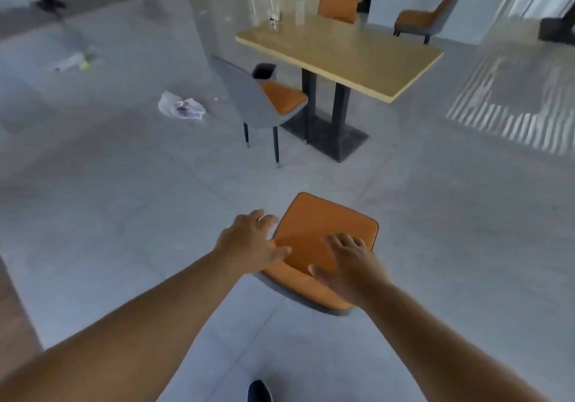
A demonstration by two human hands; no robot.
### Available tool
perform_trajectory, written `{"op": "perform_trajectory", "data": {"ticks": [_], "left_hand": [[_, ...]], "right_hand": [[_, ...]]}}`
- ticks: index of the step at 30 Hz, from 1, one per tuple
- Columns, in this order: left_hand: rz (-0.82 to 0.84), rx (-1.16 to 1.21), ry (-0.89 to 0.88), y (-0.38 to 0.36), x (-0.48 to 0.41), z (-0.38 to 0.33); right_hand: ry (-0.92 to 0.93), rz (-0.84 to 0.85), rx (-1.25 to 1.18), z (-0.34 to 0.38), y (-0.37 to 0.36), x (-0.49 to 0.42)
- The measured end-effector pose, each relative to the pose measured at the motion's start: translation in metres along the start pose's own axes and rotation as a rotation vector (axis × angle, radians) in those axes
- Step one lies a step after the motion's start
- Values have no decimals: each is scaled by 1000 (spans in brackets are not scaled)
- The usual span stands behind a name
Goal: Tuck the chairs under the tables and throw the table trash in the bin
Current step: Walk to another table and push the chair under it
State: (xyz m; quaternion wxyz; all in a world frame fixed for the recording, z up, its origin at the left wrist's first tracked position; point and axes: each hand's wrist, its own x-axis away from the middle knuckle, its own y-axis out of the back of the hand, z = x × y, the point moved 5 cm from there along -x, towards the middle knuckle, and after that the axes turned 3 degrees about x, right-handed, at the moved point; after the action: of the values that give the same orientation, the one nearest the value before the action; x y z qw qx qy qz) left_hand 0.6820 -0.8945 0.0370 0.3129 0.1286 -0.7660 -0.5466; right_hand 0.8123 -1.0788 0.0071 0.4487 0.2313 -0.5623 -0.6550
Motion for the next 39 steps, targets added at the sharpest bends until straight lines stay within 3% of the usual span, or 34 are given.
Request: {"op": "perform_trajectory", "data": {"ticks": [5, 9, 22, 39], "left_hand": [[289, -23, -118, -114, -15, 27], [229, -50, -218, -131, -33, 47], [187, -68, -201, -94, -129, 67], [171, -49, -172, -10, -368, 76]], "right_hand": [[-80, 340, 6, -13, -115, 20], [-143, 410, 18, -22, -137, 14], [-200, 350, 17, -35, -115, -85], [-150, 305, -11, -111, -51, -325]]}}
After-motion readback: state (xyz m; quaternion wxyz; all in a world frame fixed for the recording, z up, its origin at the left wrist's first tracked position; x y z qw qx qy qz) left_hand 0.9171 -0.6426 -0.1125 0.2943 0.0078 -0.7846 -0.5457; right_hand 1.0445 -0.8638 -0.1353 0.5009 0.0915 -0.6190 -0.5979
